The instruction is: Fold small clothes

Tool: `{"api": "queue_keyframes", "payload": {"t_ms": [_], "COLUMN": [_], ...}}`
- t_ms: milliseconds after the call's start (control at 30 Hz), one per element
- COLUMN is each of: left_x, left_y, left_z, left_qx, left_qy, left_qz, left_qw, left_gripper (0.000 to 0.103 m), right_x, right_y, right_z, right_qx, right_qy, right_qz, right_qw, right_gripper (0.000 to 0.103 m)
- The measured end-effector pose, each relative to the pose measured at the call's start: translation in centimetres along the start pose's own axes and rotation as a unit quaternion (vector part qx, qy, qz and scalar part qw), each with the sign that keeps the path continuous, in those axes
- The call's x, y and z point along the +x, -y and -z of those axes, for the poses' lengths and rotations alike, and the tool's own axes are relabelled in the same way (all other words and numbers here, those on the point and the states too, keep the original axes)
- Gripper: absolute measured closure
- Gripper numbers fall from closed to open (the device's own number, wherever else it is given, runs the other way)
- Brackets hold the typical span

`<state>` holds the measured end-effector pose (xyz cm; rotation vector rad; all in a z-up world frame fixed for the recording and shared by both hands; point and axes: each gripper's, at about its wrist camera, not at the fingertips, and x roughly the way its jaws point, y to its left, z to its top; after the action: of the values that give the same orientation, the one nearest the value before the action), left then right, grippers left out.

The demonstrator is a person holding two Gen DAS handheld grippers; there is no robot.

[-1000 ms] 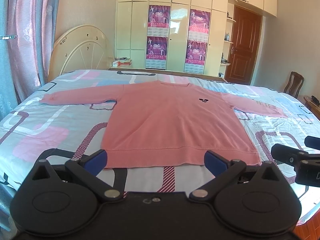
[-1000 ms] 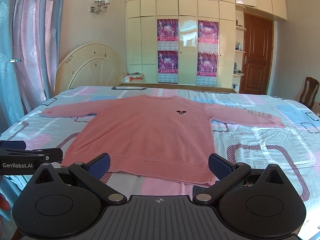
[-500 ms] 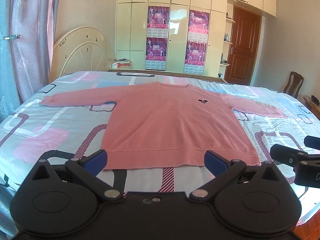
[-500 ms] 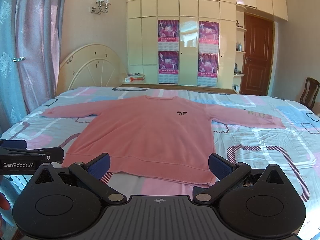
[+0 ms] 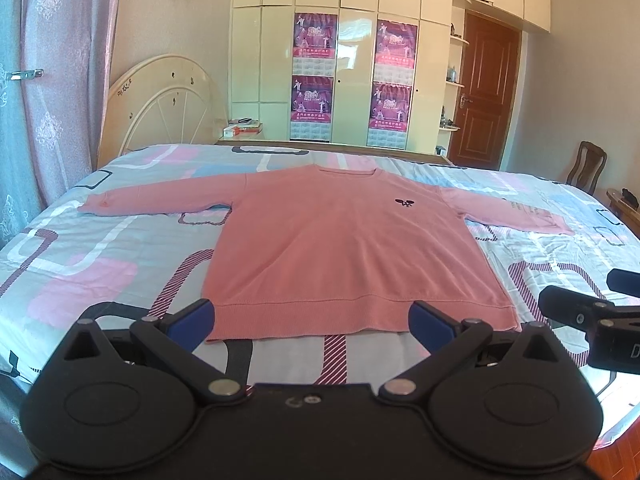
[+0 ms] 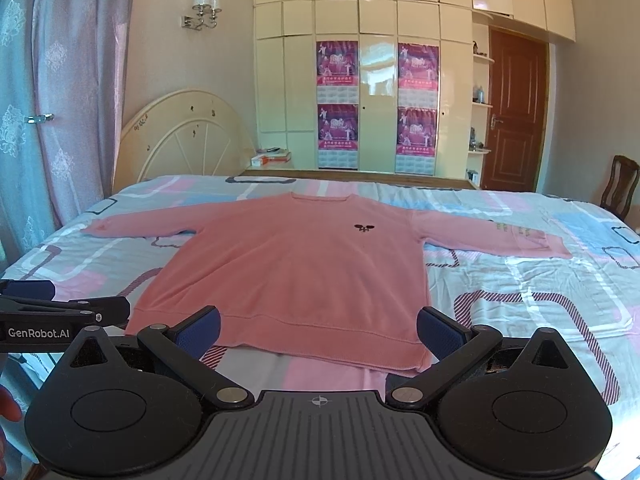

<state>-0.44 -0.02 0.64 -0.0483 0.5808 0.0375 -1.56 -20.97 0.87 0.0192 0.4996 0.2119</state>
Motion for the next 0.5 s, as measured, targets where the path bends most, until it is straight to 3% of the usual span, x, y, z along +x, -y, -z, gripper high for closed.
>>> {"api": "queue_keyframes", "payload": {"t_ms": [500], "left_x": [-0.36], "left_y": [-0.04], "left_z": [-0.26], "left_qx": [0.002], "left_qy": [0.0], "left_qz": [0.0], "left_qw": [1.0], "left_gripper": [0.0], "right_x": [-0.04], "right_y": [0.0], "right_z": [0.07], "right_qx": [0.004], "right_qy": [0.001], "right_qz": [0.0], "right_qw": [1.0], "right_gripper": [0.0]}}
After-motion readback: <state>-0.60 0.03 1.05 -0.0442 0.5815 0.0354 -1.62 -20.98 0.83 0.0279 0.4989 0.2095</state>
